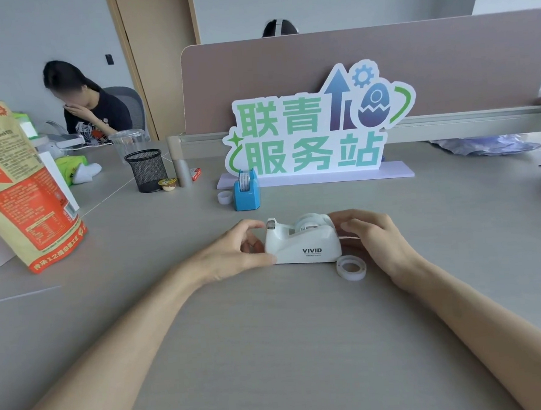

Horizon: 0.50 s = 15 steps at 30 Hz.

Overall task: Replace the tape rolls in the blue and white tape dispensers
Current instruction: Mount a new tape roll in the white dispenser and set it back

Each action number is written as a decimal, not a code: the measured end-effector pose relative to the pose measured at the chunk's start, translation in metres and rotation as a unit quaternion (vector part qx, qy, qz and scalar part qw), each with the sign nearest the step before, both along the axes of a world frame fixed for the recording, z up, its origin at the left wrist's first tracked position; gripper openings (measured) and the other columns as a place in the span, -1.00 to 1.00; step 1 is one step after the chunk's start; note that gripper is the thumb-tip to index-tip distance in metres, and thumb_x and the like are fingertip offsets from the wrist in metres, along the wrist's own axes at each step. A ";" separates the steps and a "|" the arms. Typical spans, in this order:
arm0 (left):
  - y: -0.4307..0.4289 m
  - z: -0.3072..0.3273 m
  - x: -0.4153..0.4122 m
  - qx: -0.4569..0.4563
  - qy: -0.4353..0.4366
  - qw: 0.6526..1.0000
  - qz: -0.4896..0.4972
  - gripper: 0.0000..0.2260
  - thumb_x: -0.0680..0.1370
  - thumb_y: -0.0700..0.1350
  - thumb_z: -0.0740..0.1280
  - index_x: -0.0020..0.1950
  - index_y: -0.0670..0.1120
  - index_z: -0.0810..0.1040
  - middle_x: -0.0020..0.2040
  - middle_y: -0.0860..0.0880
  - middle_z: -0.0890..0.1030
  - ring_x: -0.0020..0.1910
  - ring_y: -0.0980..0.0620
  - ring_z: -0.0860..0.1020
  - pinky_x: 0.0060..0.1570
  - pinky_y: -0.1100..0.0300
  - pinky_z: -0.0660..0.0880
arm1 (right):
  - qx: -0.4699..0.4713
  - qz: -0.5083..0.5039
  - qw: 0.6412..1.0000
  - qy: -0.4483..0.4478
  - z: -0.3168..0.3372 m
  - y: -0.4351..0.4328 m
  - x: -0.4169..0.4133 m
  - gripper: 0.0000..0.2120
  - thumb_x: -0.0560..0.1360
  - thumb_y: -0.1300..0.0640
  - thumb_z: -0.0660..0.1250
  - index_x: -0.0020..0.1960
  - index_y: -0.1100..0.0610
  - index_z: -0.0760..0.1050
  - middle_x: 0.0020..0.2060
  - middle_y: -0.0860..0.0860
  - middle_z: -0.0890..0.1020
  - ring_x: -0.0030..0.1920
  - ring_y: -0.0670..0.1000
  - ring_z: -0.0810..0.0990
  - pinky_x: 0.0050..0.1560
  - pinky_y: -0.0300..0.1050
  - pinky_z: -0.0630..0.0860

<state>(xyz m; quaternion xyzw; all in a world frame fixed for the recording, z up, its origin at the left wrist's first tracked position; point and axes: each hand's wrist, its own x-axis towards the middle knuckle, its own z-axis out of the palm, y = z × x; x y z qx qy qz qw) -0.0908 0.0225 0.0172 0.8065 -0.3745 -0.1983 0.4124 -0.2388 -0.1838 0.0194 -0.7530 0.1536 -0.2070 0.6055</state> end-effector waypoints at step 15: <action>-0.019 -0.005 -0.024 -0.042 -0.161 0.981 0.098 -0.94 0.53 -0.08 0.34 -0.06 -0.06 0.52 -0.11 0.09 0.57 -0.07 0.11 0.52 -0.15 0.44 0.36 | -0.044 0.096 0.994 0.010 0.001 -0.002 -0.008 -0.74 0.46 0.34 0.36 0.05 0.06 0.65 0.01 0.00 0.71 -0.07 -0.05 0.65 -0.10 -0.20 0.56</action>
